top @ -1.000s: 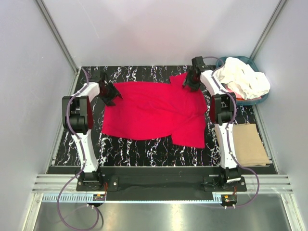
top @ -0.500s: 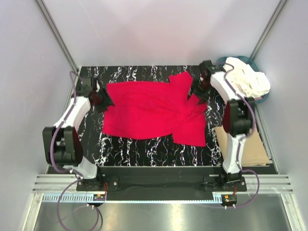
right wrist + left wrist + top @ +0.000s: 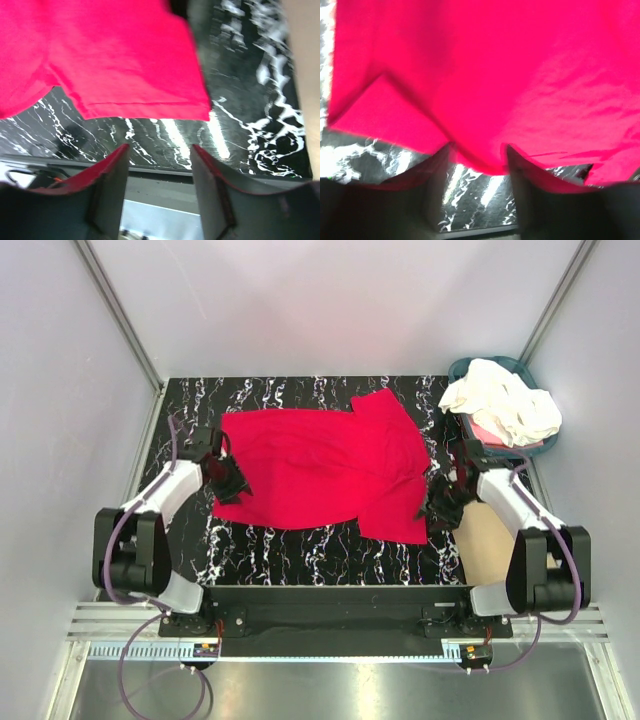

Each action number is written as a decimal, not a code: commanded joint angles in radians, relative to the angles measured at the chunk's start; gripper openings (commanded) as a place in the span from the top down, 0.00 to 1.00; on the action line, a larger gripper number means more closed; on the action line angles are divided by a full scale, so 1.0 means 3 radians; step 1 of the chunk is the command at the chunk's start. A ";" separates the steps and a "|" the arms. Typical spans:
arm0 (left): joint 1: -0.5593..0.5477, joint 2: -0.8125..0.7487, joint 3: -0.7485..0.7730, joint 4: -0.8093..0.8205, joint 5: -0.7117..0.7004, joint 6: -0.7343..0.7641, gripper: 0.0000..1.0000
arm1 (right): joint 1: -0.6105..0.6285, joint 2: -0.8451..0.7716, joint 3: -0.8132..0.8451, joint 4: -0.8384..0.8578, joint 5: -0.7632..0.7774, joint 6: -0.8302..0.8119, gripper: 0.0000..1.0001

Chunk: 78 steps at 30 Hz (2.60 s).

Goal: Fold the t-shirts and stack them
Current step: Flatten the tshirt out

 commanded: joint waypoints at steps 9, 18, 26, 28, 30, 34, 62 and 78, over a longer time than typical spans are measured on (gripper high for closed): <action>0.0063 -0.0008 0.0073 -0.0080 -0.0331 -0.0241 0.50 | -0.0224 -0.0203 -0.0364 0.0282 -0.0178 0.0130 0.53; 0.0063 0.0458 0.0176 0.0436 -0.0081 -0.0103 0.57 | -0.0240 0.0088 -0.0389 0.0476 -0.0592 0.0212 0.54; 0.0134 0.0469 -0.0054 0.0238 -0.0203 -0.0210 0.64 | -0.0245 0.0165 -0.0308 0.0491 -0.0542 0.0253 0.54; 0.0160 0.0144 -0.0314 0.0186 -0.0315 -0.0302 0.65 | -0.0245 0.0191 -0.0287 0.0496 -0.0546 0.0263 0.54; 0.0201 -0.0144 -0.0671 0.0171 -0.0316 -0.0383 0.65 | -0.0250 0.0206 -0.0287 0.0497 -0.0557 0.0283 0.55; 0.0267 -0.1062 -0.1046 -0.0110 -0.0229 -0.0532 0.64 | -0.0245 0.0186 -0.0307 0.0491 -0.0572 0.0284 0.55; 0.0211 0.0795 0.0819 0.0340 0.0369 0.0051 0.63 | -0.0158 0.0860 0.0117 0.0563 -0.0025 0.0360 1.00; 0.0262 0.0939 0.1198 0.0375 0.0221 0.0225 0.61 | 0.0190 0.0196 -0.0573 0.0165 0.0656 0.1224 1.00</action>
